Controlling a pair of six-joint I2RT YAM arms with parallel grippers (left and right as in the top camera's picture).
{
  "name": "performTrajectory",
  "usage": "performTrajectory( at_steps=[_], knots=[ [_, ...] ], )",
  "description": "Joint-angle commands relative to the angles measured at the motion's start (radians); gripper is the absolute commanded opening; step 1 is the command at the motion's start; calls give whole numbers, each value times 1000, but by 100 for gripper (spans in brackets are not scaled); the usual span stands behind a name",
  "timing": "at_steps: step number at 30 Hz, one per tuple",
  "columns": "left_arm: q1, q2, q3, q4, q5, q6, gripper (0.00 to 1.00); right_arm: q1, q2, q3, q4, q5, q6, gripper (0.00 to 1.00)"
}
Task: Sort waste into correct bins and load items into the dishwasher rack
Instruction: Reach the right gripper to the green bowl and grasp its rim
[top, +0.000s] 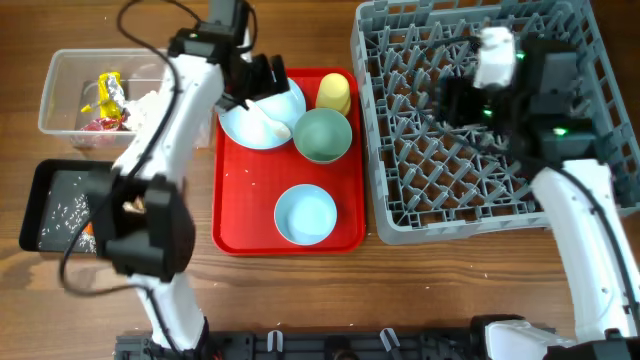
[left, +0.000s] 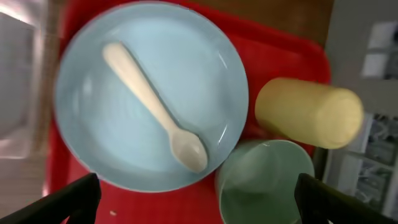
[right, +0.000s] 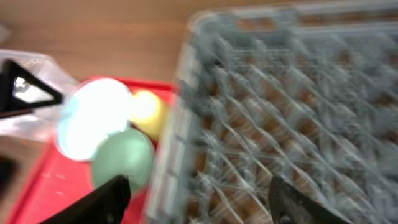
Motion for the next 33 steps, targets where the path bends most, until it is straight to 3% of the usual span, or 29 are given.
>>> performTrajectory(
  at_steps=[1, 2, 4, 6, 11, 15, 18, 21, 26, 33],
  knots=[
    [65, -206, 3, -58, -136, -16, 100, 208, 14, 20, 134, 1, 87, 70],
    [127, -249, 3, -91, -158, -16, 100, 388, 51, 20, 219, 178, 101, 70],
    [196, -256, 3, -106, -153, -17, 100, 484, 119, 29, 234, 280, 94, 70],
    [254, -255, 2, -121, -150, -16, 100, 523, 206, 68, 156, 263, 92, 70],
    [301, -251, 2, -109, -150, -16, 100, 525, 308, 121, -59, 159, 56, 70],
    [299, -249, 0, -105, -150, -16, 100, 525, 412, 121, -87, 145, 48, 70],
    [299, -249, -16, -106, -150, -16, 100, 525, 526, 121, -65, 191, 166, 57],
    [299, -249, -43, -105, -150, -16, 100, 525, 561, 121, -61, 287, 307, 57],
    [299, -247, -71, -93, -150, -16, 100, 525, 563, 121, -50, 364, 385, 57],
    [299, -247, -71, -82, -150, -16, 100, 528, 548, 232, -46, 224, 168, 62]
  ],
)
